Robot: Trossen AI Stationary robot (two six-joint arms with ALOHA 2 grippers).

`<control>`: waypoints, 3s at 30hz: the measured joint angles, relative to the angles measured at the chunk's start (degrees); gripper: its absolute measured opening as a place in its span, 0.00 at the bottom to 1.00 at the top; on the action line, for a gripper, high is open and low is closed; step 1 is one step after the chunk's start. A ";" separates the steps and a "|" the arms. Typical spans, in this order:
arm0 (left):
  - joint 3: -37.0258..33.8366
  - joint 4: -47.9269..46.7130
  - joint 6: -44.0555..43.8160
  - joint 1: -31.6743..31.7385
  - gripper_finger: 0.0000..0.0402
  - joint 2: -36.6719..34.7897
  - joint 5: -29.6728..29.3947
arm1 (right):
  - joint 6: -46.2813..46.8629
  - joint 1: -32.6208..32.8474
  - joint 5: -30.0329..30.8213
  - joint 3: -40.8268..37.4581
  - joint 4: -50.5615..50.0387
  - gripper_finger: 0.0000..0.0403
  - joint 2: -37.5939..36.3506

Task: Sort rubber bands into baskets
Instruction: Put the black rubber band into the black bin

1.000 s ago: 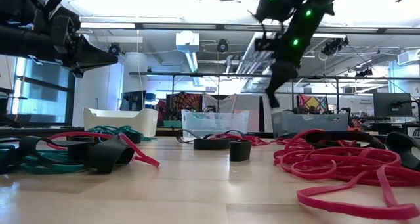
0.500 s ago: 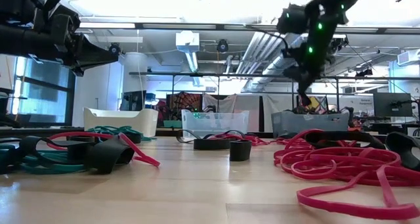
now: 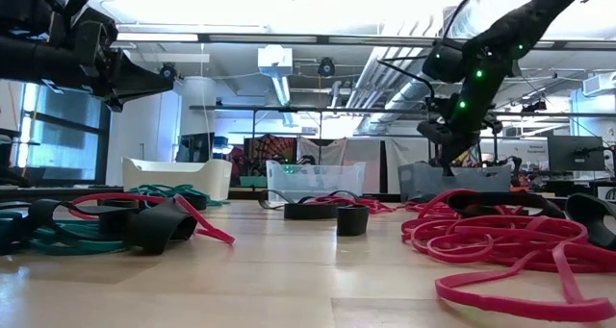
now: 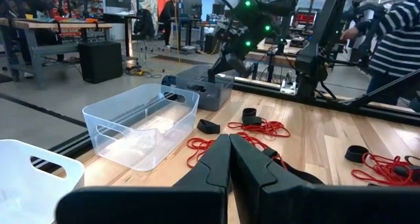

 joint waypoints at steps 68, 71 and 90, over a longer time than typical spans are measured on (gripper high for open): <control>-0.02 -0.46 2.12 0.00 0.00 0.00 -0.50 | -5.48 15.01 -12.15 4.20 10.13 0.01 -2.91; -0.02 -0.46 2.57 0.00 0.00 -0.02 -0.66 | -4.20 18.48 -9.70 4.20 11.59 0.01 -2.91; -0.02 1.25 3.02 0.00 0.00 -0.02 -0.90 | 0.21 26.64 -5.93 4.20 11.97 0.00 0.62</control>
